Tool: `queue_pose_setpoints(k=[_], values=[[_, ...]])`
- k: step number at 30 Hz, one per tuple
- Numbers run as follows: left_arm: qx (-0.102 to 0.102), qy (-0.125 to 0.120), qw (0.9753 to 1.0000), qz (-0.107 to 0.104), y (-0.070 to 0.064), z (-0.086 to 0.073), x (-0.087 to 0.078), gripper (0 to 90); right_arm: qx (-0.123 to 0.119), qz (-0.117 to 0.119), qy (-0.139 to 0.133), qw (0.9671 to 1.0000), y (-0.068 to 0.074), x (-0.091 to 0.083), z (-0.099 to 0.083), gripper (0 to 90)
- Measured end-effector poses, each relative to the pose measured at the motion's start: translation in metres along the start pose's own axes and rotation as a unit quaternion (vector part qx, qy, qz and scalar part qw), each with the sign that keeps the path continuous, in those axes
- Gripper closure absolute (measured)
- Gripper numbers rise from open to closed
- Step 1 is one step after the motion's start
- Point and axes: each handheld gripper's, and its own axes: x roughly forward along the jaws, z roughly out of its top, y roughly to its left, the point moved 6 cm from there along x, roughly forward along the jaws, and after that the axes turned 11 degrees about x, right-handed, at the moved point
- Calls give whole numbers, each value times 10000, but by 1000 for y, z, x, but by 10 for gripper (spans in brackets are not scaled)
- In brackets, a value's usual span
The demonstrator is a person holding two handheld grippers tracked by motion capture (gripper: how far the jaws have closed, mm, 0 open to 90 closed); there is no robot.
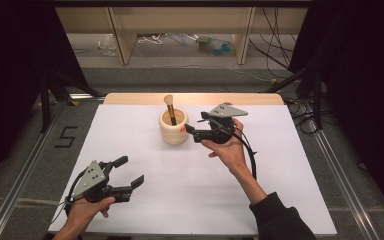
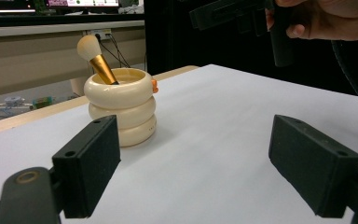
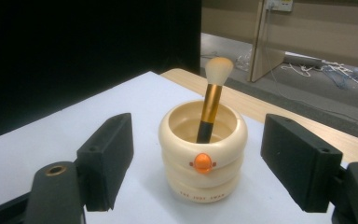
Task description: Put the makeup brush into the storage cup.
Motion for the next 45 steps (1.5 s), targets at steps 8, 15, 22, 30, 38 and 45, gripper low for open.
queue_pose_setpoints(k=[8, 15, 22, 30, 38, 45], values=[[47, 7, 10000, 46, 1, 0, 0, 164, 1, -32, -15, 10000, 0, -6, -3, 262], [42, 3, 10000, 52, 2, 0, 0, 165, 21, 3, 20, 10000, 1, -12, -6, 261], [-171, -208, 9995, 155, 0, 3, 3, 165, 20, 1, 47, 10000, 1, -18, -11, 259], [-91, -171, 9997, 121, 1, 3, 3, 165, 51, 1, 18, 10000, 0, -27, -15, 256], [102, 21, 9999, 90, 3, 0, 0, 165, 55, -73, -27, 10000, -1, -36, -20, 254], [138, 44, 9999, 87, 2, 0, 1, 165, 63, 11, 20, 10000, 2, -40, -29, 254]])
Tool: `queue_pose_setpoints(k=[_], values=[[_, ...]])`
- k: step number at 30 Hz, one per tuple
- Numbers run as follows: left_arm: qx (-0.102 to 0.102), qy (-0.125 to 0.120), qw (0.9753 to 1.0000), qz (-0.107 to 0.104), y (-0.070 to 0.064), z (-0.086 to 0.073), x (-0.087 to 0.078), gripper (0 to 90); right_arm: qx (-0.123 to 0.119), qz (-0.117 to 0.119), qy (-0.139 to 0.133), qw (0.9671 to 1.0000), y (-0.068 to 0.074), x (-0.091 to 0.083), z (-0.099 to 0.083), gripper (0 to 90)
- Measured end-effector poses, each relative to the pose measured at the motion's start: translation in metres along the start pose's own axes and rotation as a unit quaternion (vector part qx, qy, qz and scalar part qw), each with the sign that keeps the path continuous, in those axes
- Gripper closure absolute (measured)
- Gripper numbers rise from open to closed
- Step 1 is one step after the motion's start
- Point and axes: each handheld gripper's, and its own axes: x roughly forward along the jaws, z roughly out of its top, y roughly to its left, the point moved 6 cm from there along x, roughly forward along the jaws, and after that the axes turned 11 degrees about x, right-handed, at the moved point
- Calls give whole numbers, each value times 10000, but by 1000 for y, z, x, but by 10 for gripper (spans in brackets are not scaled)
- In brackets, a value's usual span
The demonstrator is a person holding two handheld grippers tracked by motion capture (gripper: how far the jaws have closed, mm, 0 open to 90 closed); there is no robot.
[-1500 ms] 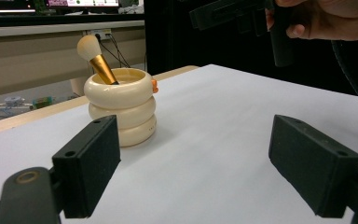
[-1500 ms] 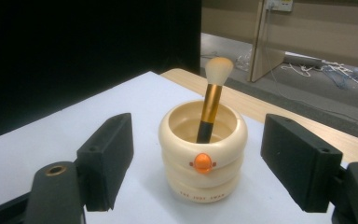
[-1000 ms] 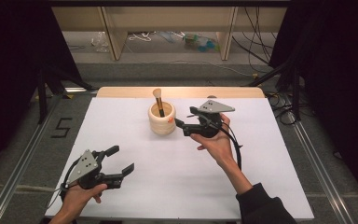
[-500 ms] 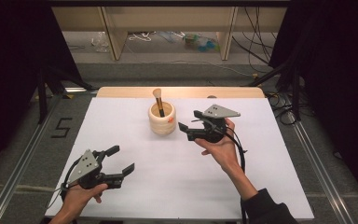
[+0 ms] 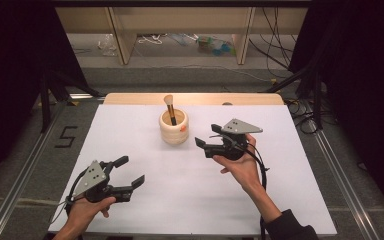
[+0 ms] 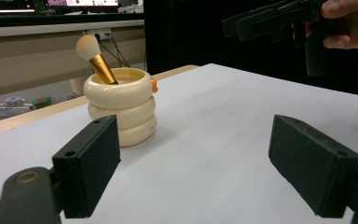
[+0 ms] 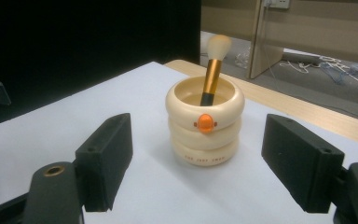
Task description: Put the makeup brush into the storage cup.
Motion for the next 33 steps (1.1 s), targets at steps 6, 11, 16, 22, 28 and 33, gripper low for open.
queue_pose_setpoints(k=[6, 11, 16, 22, 28, 33], values=[[-44, -14, 10000, 19, 1, 0, 0, 165, -49, -23, -83, 10000, 1, -7, -4, 253], [5, 5, 10000, 9, 0, 0, 0, 165, -17, -16, -34, 10000, 1, -16, -10, 254], [-63, -40, 10000, 9, 0, 0, 1, 165, -44, -95, -49, 9999, -1, -23, -12, 250], [-17, 4, 10000, 21, 1, -1, 0, 165, -42, -80, -79, 9999, 0, -31, -18, 251], [-26, 9, 10000, 24, 0, -1, 0, 165, 24, -131, -26, 9999, -2, -41, -27, 251], [-8, 15, 10000, 25, 1, -1, 0, 165, 41, -207, -76, 9997, -6, -50, -32, 250]])
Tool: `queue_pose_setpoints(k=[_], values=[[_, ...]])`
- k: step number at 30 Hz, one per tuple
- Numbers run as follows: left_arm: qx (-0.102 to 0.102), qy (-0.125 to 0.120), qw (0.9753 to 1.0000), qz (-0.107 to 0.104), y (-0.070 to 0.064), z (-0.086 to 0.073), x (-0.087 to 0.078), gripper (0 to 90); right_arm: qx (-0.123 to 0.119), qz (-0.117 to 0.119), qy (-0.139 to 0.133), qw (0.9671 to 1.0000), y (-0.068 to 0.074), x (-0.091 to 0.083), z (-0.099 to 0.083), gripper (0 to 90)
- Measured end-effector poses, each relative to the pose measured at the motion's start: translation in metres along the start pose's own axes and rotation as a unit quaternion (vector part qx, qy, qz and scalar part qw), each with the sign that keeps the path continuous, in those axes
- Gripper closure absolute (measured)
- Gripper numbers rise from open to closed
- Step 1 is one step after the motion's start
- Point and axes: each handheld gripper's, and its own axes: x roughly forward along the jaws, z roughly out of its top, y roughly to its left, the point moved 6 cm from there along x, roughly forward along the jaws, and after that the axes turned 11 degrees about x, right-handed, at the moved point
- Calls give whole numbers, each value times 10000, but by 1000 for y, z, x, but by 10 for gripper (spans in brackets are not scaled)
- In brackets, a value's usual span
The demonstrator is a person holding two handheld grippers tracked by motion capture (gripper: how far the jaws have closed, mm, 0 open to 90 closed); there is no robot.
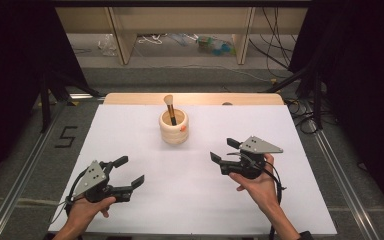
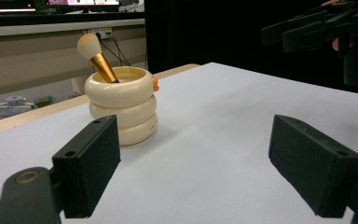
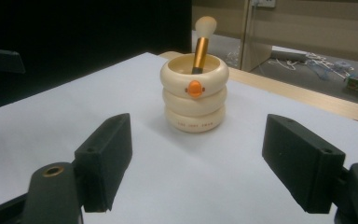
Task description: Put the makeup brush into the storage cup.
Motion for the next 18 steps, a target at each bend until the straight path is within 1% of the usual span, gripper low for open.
queue_pose_setpoints(k=[3, 4, 6, 7, 8, 9, 10, 11, 12, 13, 14, 15, 16, 17, 18], values=[[-14, -4, 10000, 4, 0, 0, 0, 165, -7, -18, -26, 10000, -1, -4, -2, 247], [-12, -4, 10000, 1, 0, 0, 0, 165, 2, 40, -26, 10000, -1, -5, -3, 247], [-15, 0, 10000, 4, 0, 0, 0, 165, 54, 11, -23, 10000, -1, -8, -6, 244], [-16, -1, 10000, 3, 0, 0, 0, 165, 60, 22, 42, 10000, 0, -10, -7, 243], [-12, 2, 10000, 2, 0, 0, 0, 165, 88, 40, 4, 10000, 0, -11, -8, 240], [-9, 2, 10000, 2, 0, 0, 0, 165, 104, 45, 41, 9999, 1, -12, -9, 238], [-9, 0, 10000, 2, 0, 0, 0, 165, 80, 35, 26, 10000, 1, -13, -10, 234], [-12, 0, 10000, 2, 0, 0, 0, 165, 107, 89, 19, 9999, 2, -14, -10, 231], [-12, 2, 10000, 1, 0, 0, 0, 165, 123, 95, -55, 9999, 2, -14, -11, 222], [-10, 2, 10000, 1, 0, 0, 0, 165, 123, 54, 44, 9999, 2, -16, -13, 215], [-13, 3, 10000, 4, 0, 0, 0, 165, 141, 67, 13, 9999, 3, -17, -14, 206], [-17, 0, 10000, 4, 0, 0, 0, 165, 133, 22, 44, 9999, 3, -17, -15, 196], [-8, 2, 10000, 2, 0, 0, 0, 165, 133, 46, 53, 9999, 3, -18, -16, 175], [-7, 1, 10000, 1, 0, 0, 0, 165, 216, 46, -12, 9998, 4, -19, -17, 167], [-12, -2, 10000, 1, 0, 0, 0, 165, 204, 12, 44, 9998, 3, -21, -18, 166]])
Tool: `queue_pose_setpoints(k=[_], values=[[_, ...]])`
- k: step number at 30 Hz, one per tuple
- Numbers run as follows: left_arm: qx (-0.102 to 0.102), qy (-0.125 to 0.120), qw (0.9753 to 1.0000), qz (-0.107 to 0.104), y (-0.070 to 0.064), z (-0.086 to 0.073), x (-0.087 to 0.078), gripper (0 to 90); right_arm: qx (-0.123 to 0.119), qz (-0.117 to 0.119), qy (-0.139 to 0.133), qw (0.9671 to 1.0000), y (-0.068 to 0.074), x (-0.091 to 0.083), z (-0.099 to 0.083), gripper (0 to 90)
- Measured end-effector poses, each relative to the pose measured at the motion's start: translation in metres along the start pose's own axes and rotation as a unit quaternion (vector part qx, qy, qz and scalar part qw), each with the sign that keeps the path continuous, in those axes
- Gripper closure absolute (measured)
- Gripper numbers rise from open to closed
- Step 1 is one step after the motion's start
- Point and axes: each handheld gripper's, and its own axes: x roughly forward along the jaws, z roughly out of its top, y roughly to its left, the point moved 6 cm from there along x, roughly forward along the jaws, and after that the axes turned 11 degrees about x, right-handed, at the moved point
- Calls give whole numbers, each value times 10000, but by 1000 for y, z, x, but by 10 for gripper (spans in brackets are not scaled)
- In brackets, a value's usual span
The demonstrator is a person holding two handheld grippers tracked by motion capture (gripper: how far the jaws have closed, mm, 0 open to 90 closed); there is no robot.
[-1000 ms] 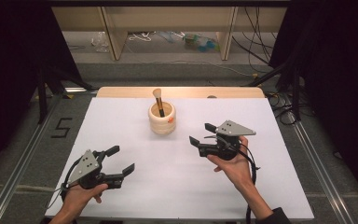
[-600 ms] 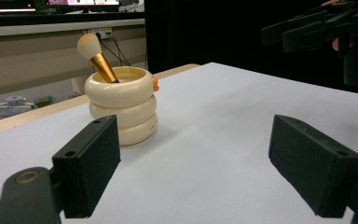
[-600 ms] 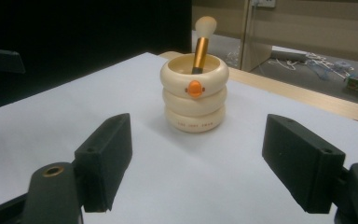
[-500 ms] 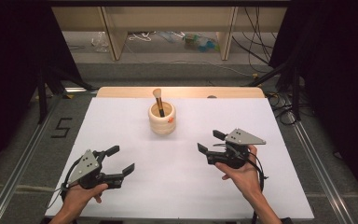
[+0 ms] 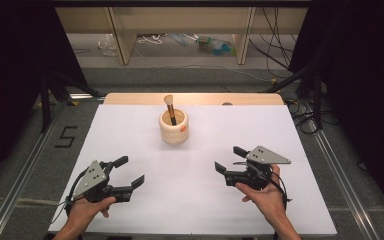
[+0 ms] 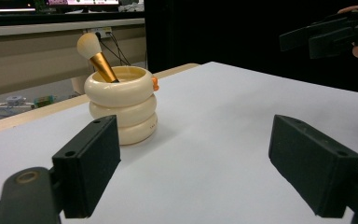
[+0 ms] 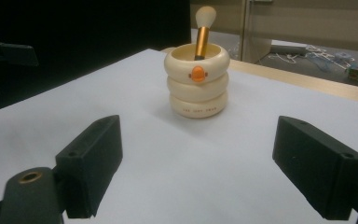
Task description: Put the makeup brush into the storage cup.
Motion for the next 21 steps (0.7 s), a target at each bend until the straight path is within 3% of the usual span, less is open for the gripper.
queue_pose_setpoints(k=[9, 13, 21], values=[[4, 13, 10000, -4, 0, 0, 0, 165, 22, -113, -108, 9999, -4, -11, -4, 161], [1, 20, 10000, -5, 0, -1, 0, 165, 12, -206, -21, 9998, -7, -16, -9, 162], [-4, 36, 10000, -8, 0, -1, 0, 165, -46, -196, -121, 9997, -9, -22, -15, 164]])
